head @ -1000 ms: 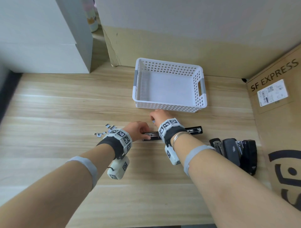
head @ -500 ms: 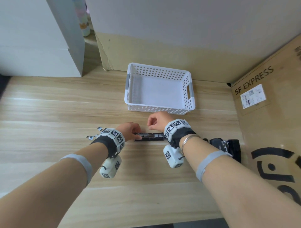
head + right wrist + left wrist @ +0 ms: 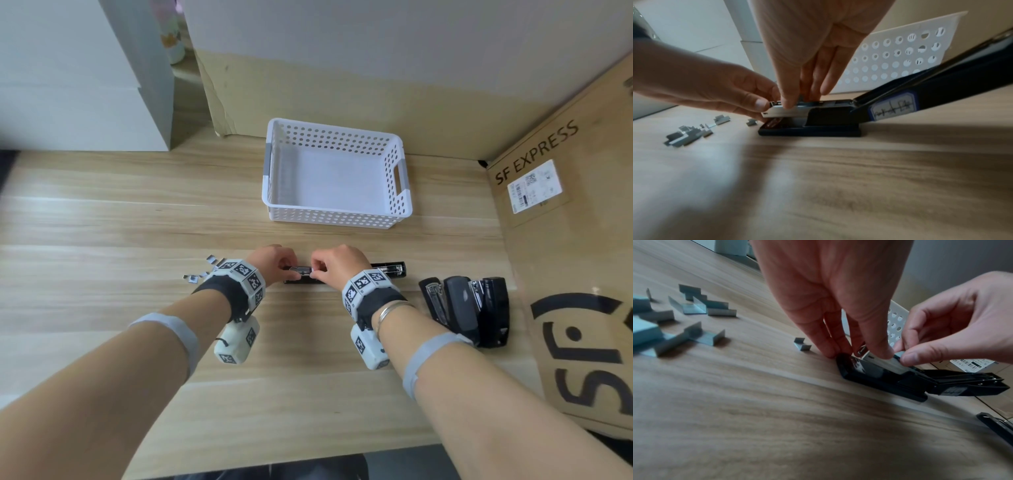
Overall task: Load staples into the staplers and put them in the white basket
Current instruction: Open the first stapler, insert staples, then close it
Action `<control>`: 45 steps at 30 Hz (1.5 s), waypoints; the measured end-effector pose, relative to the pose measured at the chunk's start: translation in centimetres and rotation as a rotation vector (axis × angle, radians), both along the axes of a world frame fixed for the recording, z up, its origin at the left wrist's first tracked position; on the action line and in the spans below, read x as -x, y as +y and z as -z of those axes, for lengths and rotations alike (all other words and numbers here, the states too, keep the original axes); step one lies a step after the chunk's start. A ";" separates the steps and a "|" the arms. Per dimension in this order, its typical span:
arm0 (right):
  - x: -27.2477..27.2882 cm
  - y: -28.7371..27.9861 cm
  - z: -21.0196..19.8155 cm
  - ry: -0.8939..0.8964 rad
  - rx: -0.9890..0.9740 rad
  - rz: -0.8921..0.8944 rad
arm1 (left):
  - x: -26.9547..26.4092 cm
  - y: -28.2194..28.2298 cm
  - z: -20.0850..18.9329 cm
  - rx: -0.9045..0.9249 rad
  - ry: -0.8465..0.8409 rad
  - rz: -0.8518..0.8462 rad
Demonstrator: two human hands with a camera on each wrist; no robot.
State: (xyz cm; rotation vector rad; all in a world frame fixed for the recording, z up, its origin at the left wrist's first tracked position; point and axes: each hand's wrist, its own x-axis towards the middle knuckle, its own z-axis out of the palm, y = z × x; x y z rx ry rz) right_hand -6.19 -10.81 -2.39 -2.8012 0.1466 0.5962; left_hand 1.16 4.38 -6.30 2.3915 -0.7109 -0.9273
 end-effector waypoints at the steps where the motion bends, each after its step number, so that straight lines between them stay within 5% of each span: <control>1: 0.0 0.0 0.1 0.004 0.005 -0.005 | 0.0 0.0 0.0 -0.003 0.000 0.002; 13: -0.8 0.5 1.0 0.041 -0.112 0.165 | -1.4 1.9 -0.8 0.077 -0.006 -0.042; 17: -1.0 0.1 1.1 0.108 -0.109 0.168 | -2.7 4.4 -0.9 -0.028 -0.167 -0.032; 30: -1.0 1.0 0.7 0.070 -0.048 0.082 | -1.0 2.9 -0.1 -0.210 -0.190 0.060; 35: -1.2 1.4 0.3 0.056 -0.128 0.087 | -1.4 2.8 -0.3 -0.015 -0.134 -0.019; 45: -2.1 2.6 -1.0 -0.081 -0.384 0.372 | -1.0 0.8 -1.5 0.445 0.259 -0.269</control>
